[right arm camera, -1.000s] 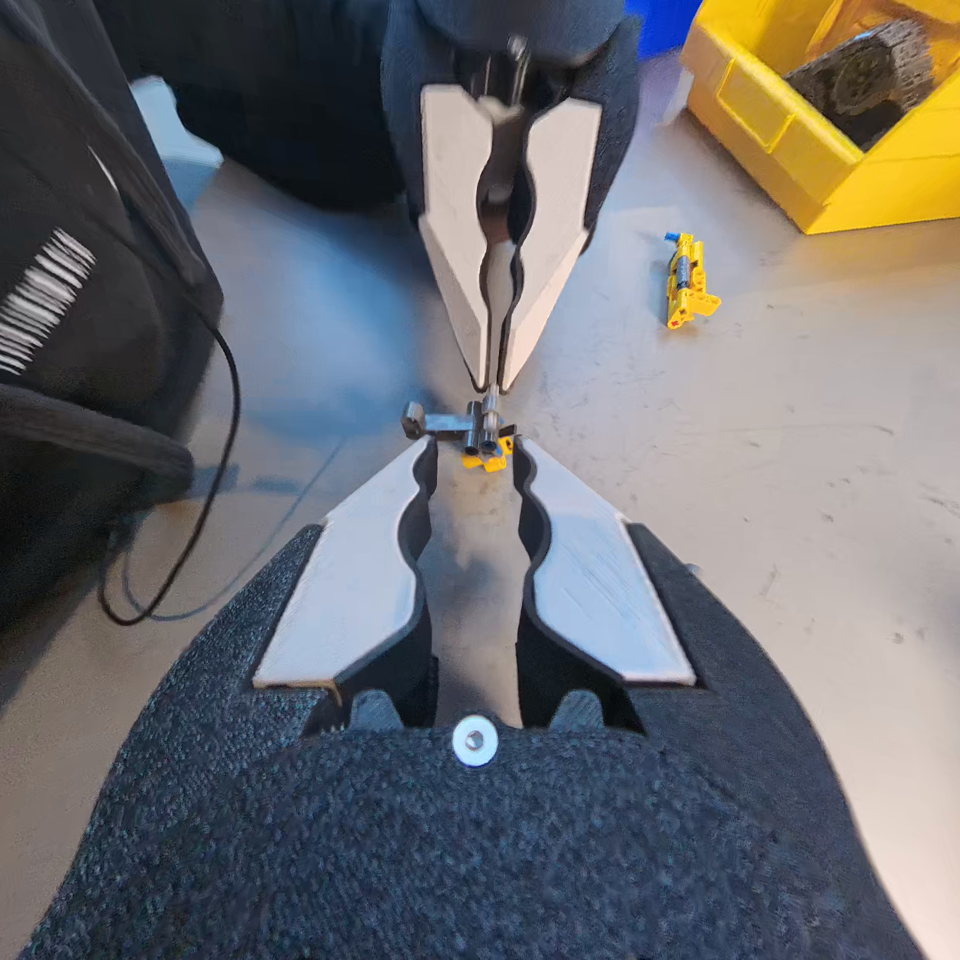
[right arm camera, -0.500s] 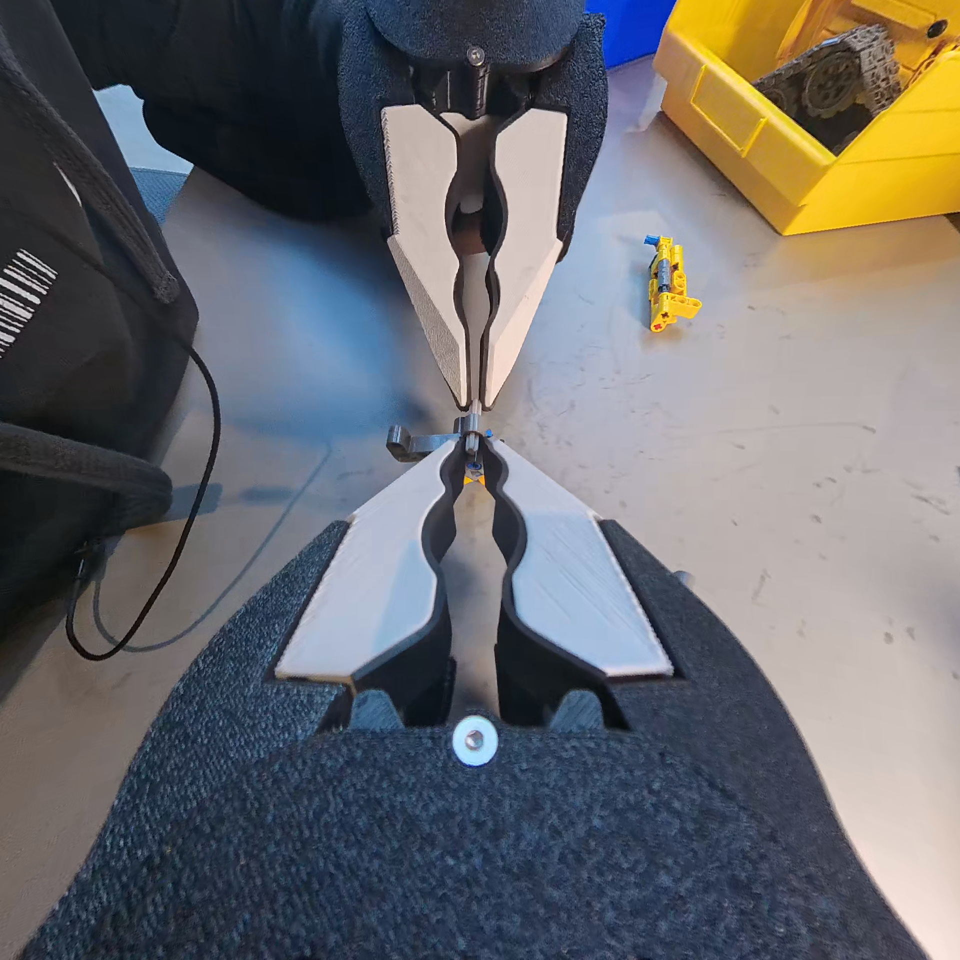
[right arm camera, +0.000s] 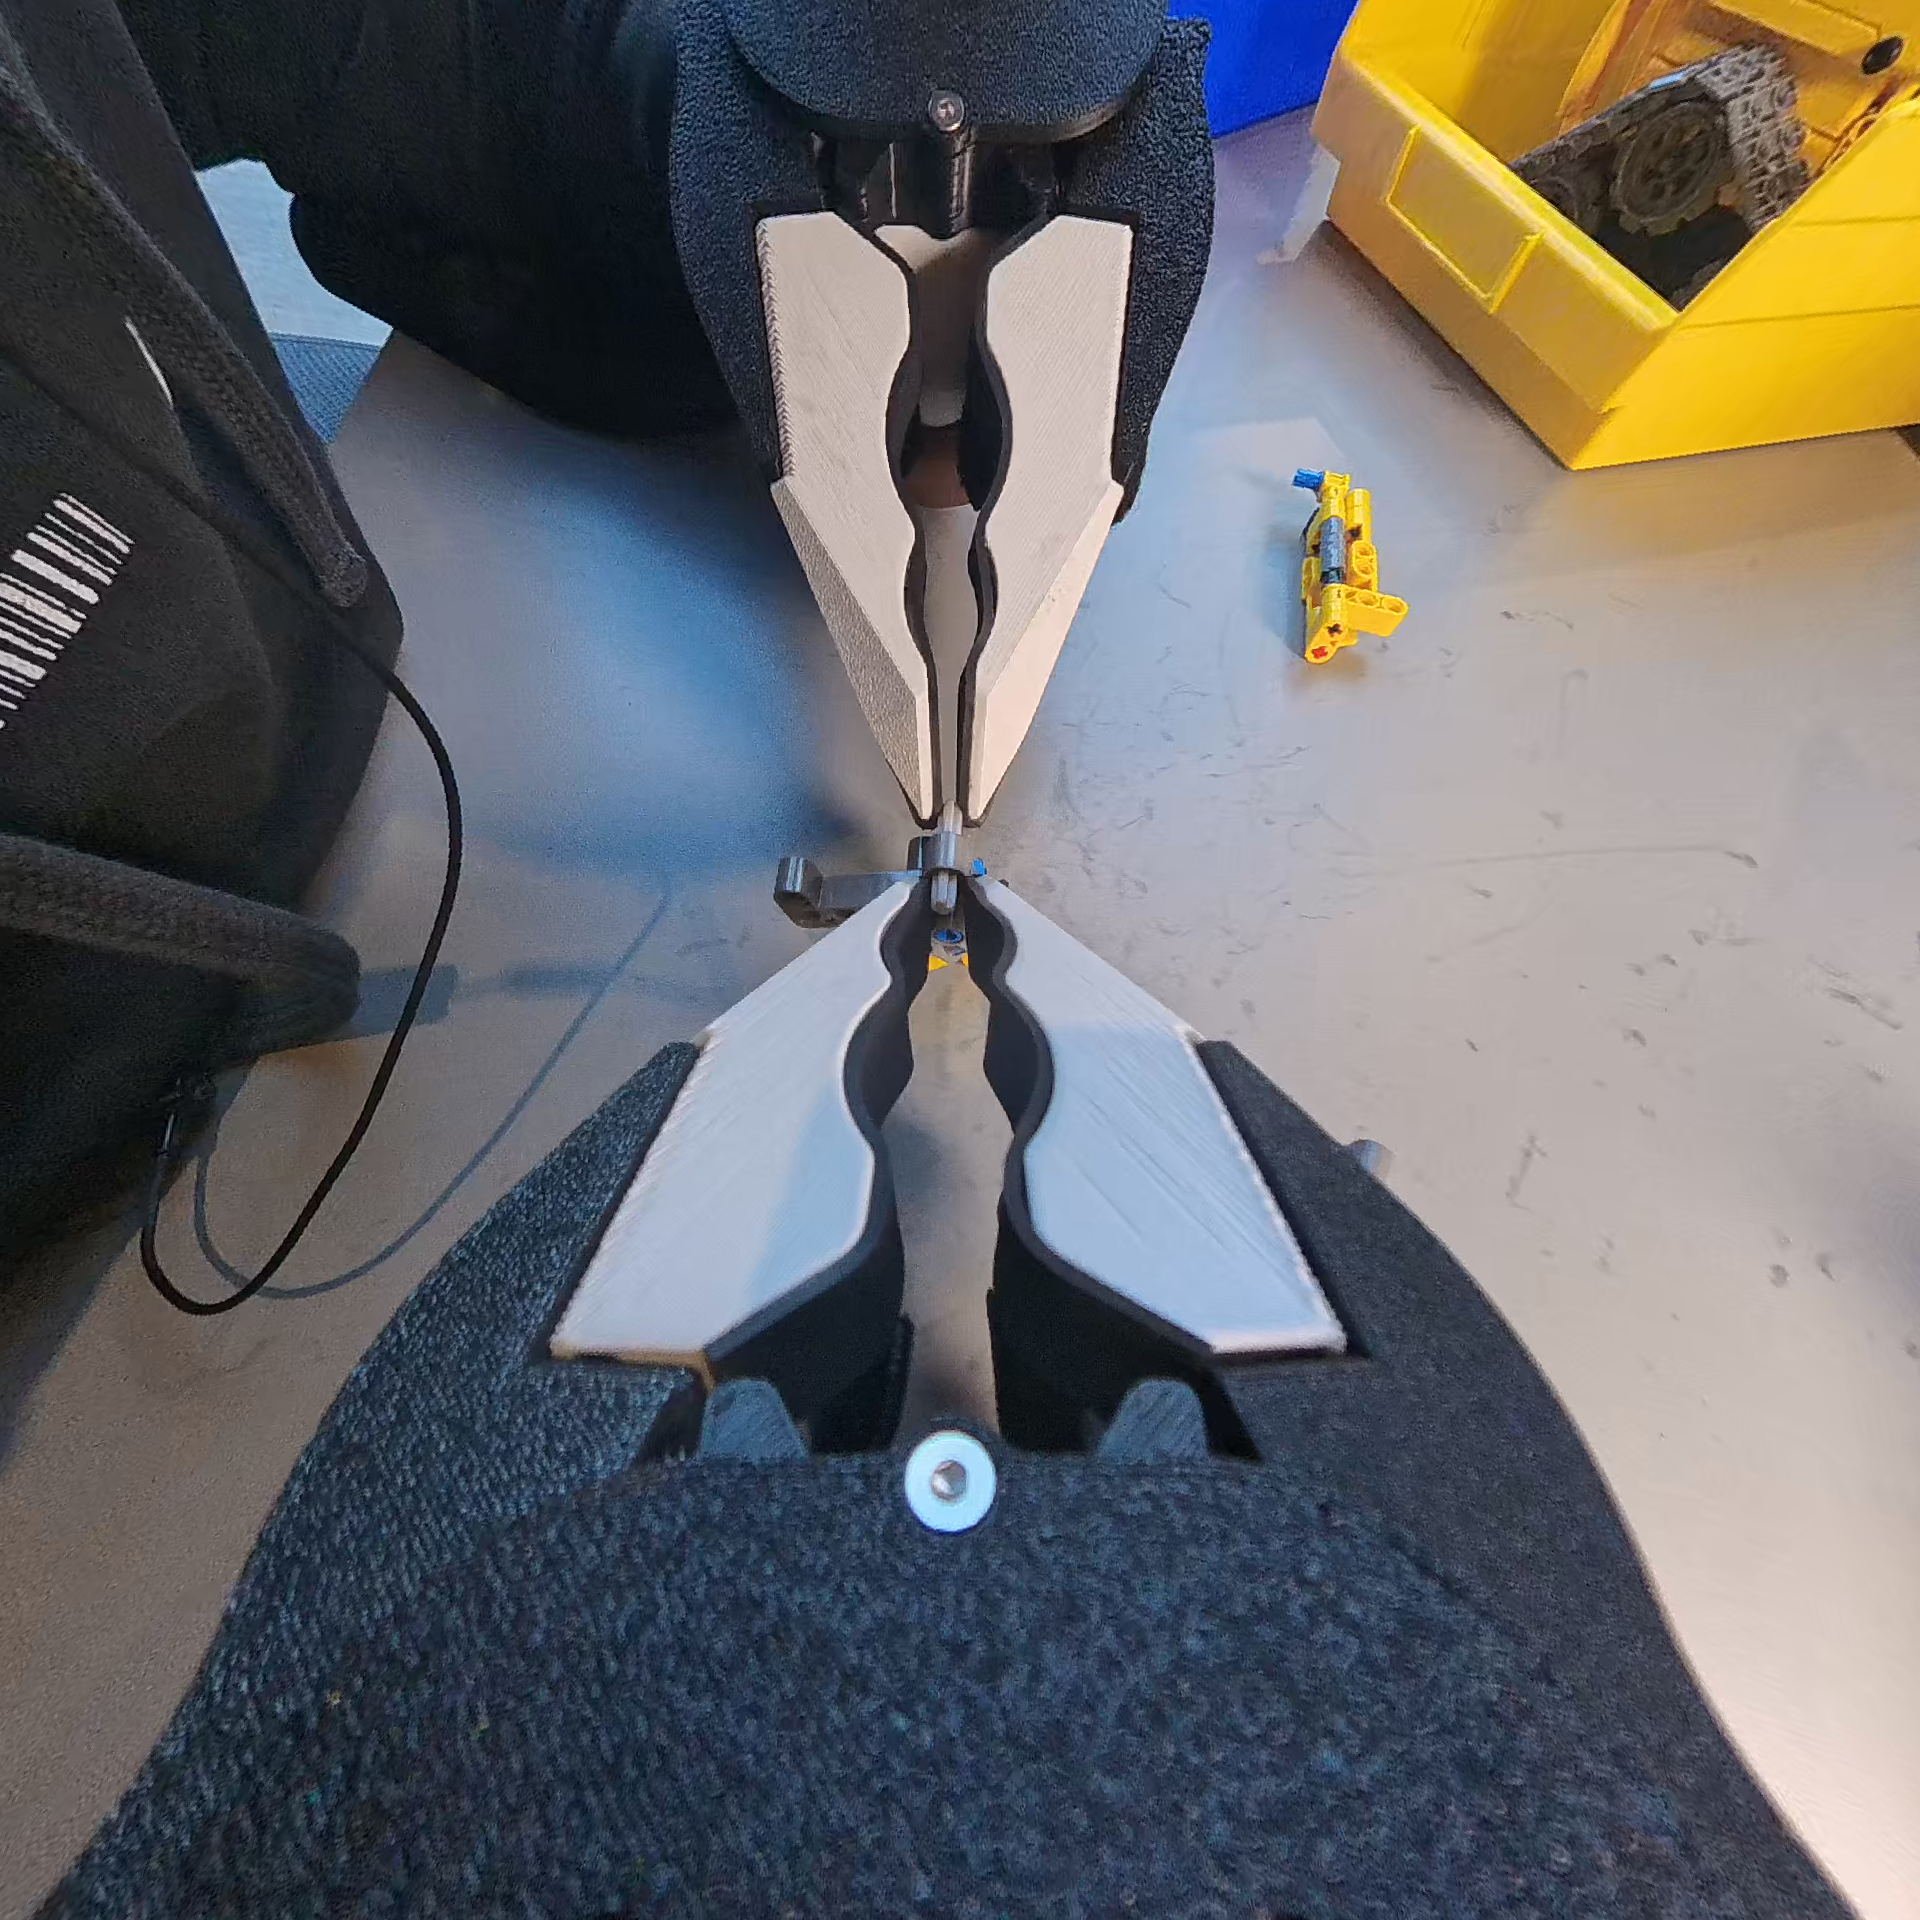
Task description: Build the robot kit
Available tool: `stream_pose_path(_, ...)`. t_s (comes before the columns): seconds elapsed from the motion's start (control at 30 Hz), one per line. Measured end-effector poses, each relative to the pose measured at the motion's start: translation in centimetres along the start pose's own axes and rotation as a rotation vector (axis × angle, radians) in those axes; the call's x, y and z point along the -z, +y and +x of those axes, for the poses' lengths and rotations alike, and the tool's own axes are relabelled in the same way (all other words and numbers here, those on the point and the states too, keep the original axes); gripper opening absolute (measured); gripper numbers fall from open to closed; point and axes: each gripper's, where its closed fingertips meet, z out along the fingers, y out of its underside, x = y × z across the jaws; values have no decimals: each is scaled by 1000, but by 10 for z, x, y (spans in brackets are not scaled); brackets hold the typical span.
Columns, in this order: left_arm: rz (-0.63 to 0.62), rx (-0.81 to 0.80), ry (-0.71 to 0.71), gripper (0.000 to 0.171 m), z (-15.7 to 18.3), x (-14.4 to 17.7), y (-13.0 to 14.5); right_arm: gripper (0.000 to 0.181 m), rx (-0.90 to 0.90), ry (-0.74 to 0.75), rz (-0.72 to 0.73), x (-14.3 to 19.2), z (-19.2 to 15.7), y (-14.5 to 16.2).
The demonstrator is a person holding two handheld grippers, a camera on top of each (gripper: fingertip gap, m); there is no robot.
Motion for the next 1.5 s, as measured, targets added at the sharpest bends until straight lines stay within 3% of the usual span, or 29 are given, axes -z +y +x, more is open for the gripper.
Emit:
stream_pose_path(0.83, -4, 11, 30, 3, 2, 1, 2, 6, -6, -11, 0, -1, -1, 0)
stream_pose_path(1.0, 21, 13, 40, 17, 4, 2, -2, 6, -2, -24, 10, 0, -3, -1)
stream_pose_path(1.13, 28, 14, 38, 7, 6, -3, -4, 6, 1, -29, 18, -1, -4, -3)
stream_pose_path(1.5, -42, -24, 6, 7, 1, -4, 9, 17, -1, -7, -12, -1, 0, 2)
